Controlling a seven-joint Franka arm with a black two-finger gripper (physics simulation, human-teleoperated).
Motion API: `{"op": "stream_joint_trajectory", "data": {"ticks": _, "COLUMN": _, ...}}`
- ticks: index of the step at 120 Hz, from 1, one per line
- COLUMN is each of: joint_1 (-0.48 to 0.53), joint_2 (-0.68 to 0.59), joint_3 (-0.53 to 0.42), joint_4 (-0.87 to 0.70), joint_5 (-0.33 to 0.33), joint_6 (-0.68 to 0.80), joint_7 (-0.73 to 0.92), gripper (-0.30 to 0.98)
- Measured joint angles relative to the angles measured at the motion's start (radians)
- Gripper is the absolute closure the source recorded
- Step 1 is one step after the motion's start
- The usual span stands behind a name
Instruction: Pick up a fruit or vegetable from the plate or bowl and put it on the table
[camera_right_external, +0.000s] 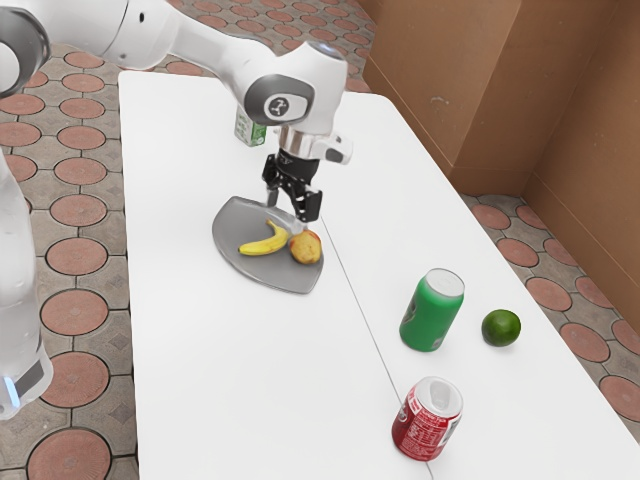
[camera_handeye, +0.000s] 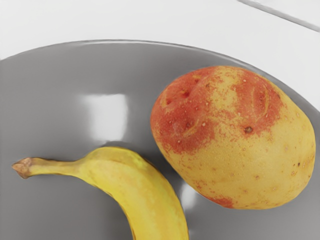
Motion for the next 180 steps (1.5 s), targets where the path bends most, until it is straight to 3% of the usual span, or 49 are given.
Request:
{"op": "stream_joint_trajectory", "data": {"ticks": 51, "joint_1": 0.001, "joint_2": -0.026, "joint_3": 0.001, "joint_4": -0.106, "joint_5": -0.037, "joint_6": 0.032, "joint_7": -0.072, "gripper": 0.0}}
{"op": "stream_joint_trajectory", "data": {"ticks": 121, "joint_1": 0.005, "joint_2": 0.029, "joint_3": 0.002, "joint_4": -0.125, "joint_5": -0.015, "joint_6": 0.109, "joint_7": -0.126, "gripper": 0.01}}
{"op": "stream_joint_trajectory", "data": {"ticks": 148, "joint_1": 0.005, "joint_2": 0.036, "joint_3": 0.003, "joint_4": -0.125, "joint_5": -0.012, "joint_6": 0.116, "joint_7": -0.145, "gripper": 0.38}}
{"op": "stream_joint_trajectory", "data": {"ticks": 180, "joint_1": 0.005, "joint_2": 0.028, "joint_3": 0.003, "joint_4": -0.122, "joint_5": -0.009, "joint_6": 0.093, "joint_7": -0.188, "gripper": 0.54}}
